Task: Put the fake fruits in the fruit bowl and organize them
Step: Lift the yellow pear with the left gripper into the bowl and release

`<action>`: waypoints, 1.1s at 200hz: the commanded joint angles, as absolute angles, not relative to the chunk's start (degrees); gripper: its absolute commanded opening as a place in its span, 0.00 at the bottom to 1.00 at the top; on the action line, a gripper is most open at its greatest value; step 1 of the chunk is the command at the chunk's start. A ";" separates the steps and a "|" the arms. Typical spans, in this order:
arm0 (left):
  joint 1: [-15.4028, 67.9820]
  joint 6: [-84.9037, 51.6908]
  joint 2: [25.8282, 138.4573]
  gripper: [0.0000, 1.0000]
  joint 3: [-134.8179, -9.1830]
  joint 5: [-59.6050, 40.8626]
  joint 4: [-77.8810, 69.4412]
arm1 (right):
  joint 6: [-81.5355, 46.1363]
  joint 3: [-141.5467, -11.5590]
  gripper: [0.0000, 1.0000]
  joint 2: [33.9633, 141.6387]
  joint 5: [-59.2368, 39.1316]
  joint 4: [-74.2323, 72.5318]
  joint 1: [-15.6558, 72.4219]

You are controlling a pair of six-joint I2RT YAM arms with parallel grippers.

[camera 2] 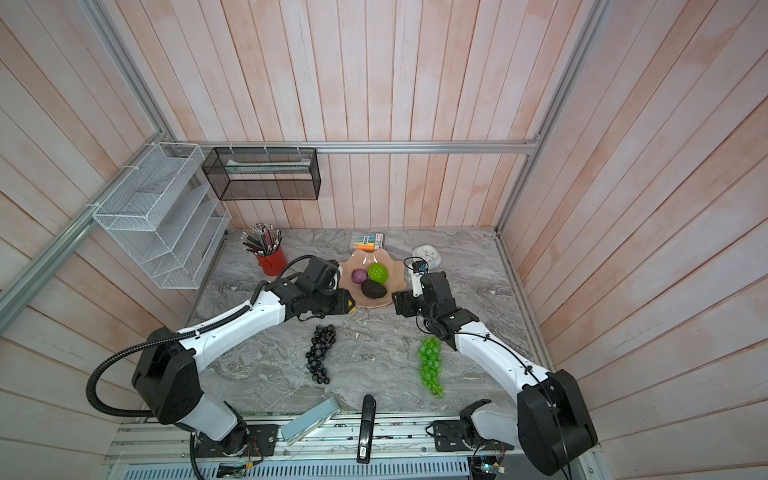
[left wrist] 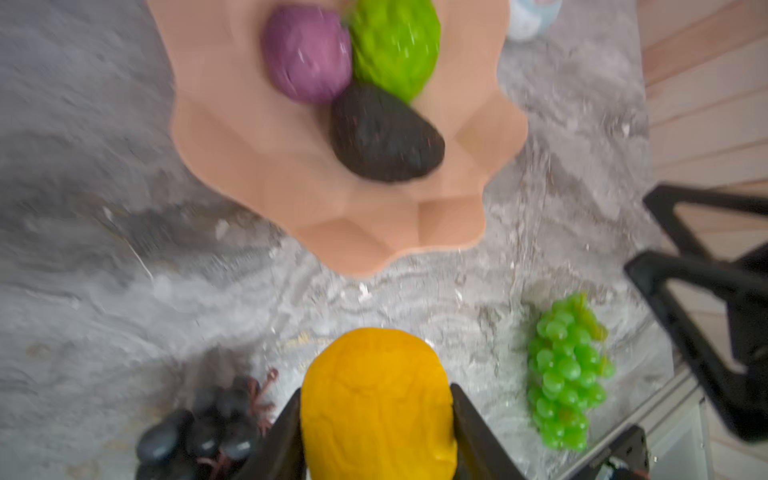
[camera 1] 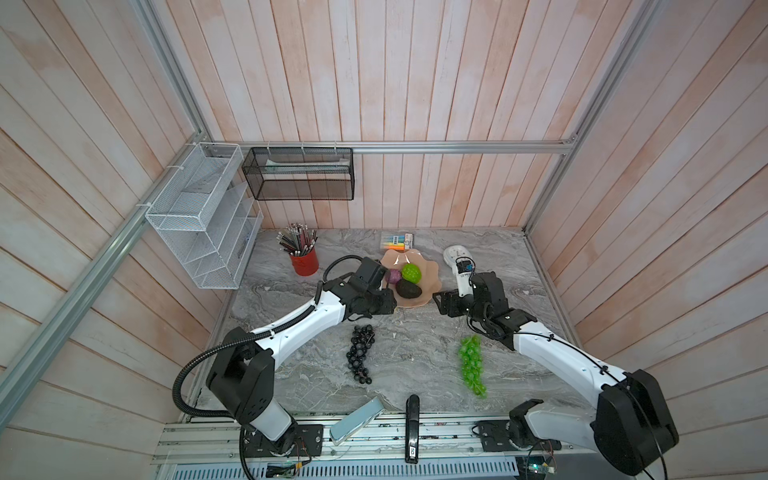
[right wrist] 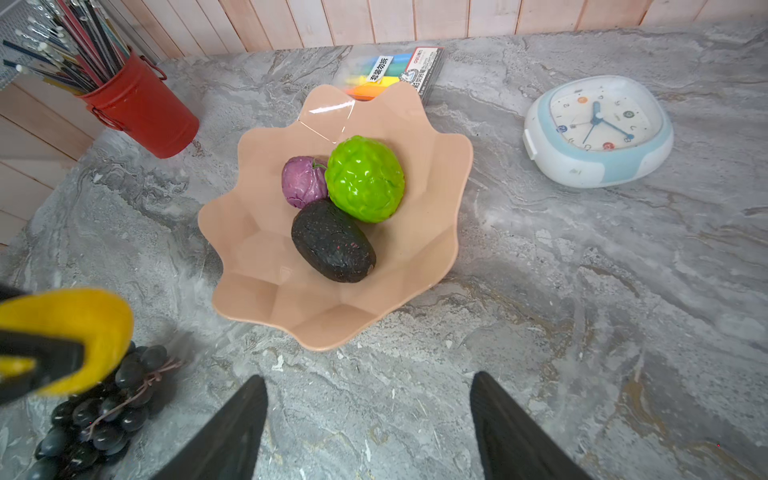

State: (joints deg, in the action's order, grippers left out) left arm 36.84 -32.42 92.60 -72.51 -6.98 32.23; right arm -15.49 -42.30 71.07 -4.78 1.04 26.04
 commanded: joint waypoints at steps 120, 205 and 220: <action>32.52 -27.80 118.07 0.42 -92.89 -2.20 29.88 | -15.39 -39.17 0.77 68.57 -8.13 -1.84 24.59; 33.13 -29.64 119.00 0.61 -89.83 -4.83 25.13 | -15.10 -36.71 0.77 62.16 -7.35 3.48 22.59; 33.30 -29.48 119.00 0.66 -89.83 -5.12 24.89 | -15.14 -37.01 0.77 61.54 -6.55 4.82 22.48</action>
